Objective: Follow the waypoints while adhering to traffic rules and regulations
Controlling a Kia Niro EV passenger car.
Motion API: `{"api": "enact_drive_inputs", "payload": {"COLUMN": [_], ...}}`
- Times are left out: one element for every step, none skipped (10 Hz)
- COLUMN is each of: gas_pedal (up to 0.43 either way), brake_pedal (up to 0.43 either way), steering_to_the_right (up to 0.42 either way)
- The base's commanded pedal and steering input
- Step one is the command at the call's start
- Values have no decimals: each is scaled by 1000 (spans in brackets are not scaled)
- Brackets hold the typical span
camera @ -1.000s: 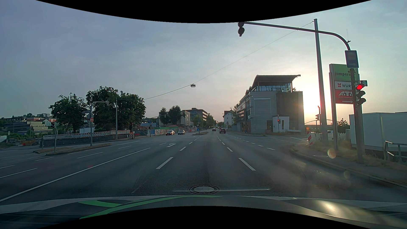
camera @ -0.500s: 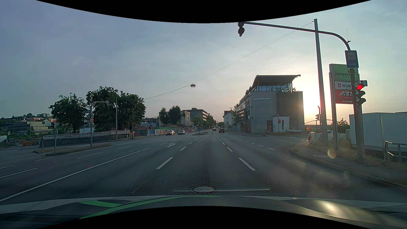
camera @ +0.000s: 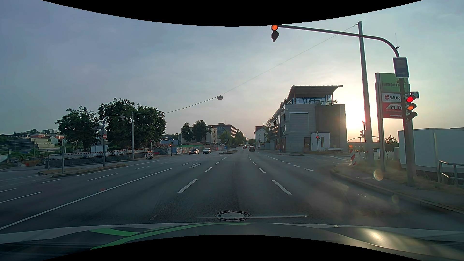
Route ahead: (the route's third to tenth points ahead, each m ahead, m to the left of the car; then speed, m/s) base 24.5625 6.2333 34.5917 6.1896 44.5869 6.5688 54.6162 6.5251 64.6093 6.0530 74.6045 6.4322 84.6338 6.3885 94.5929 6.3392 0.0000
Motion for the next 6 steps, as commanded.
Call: {"api": "enact_drive_inputs", "payload": {"gas_pedal": [0, 0, 0, 0, 0, 0], "brake_pedal": [317, 317, 317, 317, 317, 305], "steering_to_the_right": [1, 1, 1, 1, 1, 1]}}
